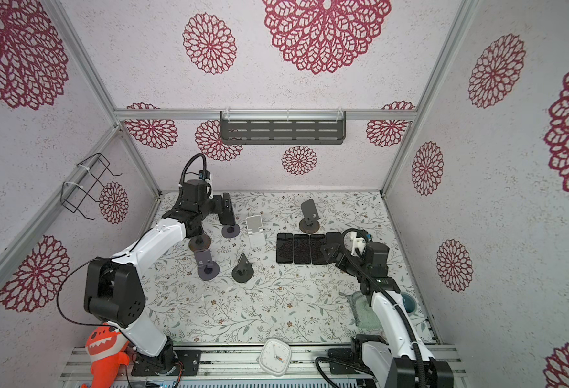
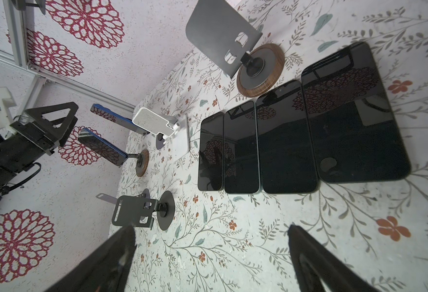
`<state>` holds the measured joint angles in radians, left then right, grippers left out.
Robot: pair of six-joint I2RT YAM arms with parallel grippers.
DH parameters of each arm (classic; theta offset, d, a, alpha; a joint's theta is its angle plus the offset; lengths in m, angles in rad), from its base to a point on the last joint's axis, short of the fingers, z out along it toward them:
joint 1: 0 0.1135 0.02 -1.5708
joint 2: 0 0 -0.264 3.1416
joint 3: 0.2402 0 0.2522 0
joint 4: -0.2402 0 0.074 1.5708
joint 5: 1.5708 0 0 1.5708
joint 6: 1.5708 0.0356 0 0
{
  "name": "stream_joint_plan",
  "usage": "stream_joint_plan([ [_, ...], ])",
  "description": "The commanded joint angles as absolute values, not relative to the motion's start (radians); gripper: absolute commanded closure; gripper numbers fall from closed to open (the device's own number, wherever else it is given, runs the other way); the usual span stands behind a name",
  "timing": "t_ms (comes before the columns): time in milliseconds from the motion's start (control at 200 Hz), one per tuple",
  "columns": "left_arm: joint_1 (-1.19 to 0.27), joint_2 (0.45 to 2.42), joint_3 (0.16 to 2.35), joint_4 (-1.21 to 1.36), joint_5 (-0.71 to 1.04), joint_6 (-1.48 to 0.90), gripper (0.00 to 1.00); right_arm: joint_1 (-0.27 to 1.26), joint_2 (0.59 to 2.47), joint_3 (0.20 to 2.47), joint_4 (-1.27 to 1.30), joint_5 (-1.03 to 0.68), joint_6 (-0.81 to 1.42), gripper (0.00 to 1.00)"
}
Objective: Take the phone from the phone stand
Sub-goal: 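Move the left gripper to the blue-edged phone on its stand and grasp it, then lift the blue-edged phone off its stand with the left gripper while the right gripper approaches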
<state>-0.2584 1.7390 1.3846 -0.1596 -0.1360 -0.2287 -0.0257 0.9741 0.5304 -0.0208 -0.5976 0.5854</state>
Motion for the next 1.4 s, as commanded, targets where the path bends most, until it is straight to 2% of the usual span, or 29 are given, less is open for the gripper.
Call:
stream_joint_plan([
  [0, -0.24, 1.792, 1.416, -0.126, -0.049, -0.194, 0.02, -0.02, 0.96, 0.558, -0.02, -0.583, 0.568, 0.03],
  [360, -0.231, 1.882, 1.437, -0.114, -0.044, -0.176, 0.0, -0.02, 0.961, 0.559, -0.028, -0.576, 0.564, 0.03],
  [876, -0.232, 1.909, 1.465, -0.133, -0.109, -0.175, 0.25, -0.018, 0.985, 0.563, -0.009, -0.583, 0.565, 0.03],
  [1396, -0.251, 1.842, 1.496, -0.199, -0.109, -0.182, 0.28, -0.015, 1.005, 0.568, 0.002, -0.59, 0.566, 0.03],
])
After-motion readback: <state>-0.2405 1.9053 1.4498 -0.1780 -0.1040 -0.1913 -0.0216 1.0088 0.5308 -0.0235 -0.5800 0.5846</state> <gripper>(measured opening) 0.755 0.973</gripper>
